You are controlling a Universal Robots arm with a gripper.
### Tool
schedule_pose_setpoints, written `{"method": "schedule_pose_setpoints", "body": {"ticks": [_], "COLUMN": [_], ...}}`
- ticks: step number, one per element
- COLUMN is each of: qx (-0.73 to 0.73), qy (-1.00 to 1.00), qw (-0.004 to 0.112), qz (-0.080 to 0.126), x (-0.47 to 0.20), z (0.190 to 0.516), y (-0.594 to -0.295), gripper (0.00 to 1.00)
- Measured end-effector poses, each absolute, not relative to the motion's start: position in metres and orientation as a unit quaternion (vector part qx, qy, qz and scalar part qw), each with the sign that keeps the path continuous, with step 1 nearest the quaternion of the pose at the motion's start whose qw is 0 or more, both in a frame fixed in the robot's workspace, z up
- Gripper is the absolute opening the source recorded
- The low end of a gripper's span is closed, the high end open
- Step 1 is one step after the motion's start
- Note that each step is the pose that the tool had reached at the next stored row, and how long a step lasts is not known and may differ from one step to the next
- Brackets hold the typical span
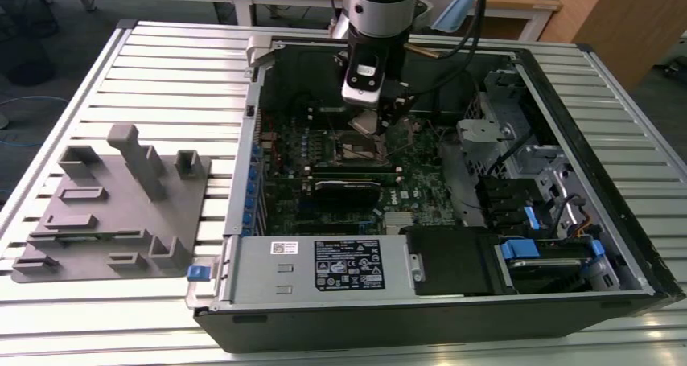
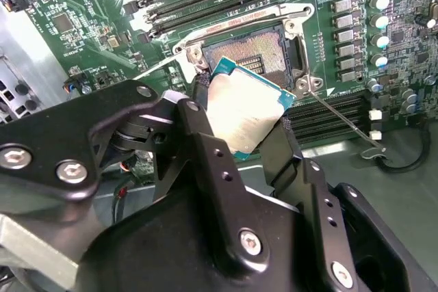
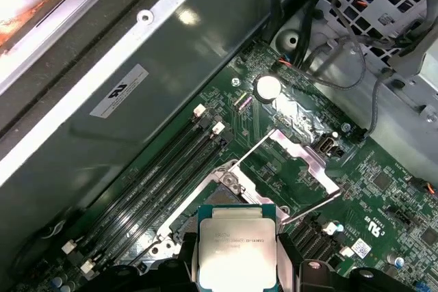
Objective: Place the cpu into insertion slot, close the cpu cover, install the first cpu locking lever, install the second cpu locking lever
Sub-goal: 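Place the cpu into insertion slot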
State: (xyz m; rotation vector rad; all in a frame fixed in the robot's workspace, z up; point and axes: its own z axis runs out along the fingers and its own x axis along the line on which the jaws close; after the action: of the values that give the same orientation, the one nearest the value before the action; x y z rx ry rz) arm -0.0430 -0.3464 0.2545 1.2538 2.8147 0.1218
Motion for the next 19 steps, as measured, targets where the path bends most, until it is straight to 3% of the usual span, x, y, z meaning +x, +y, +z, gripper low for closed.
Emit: {"method": "schedule_pose_setpoints", "body": {"ticks": [19], "qx": [0.498], "qy": [0.866], "qw": [0.033], "qz": [0.036], "x": [-0.0430], "z": [0.2527], "y": [-0.3464], "gripper": [0.54]}}
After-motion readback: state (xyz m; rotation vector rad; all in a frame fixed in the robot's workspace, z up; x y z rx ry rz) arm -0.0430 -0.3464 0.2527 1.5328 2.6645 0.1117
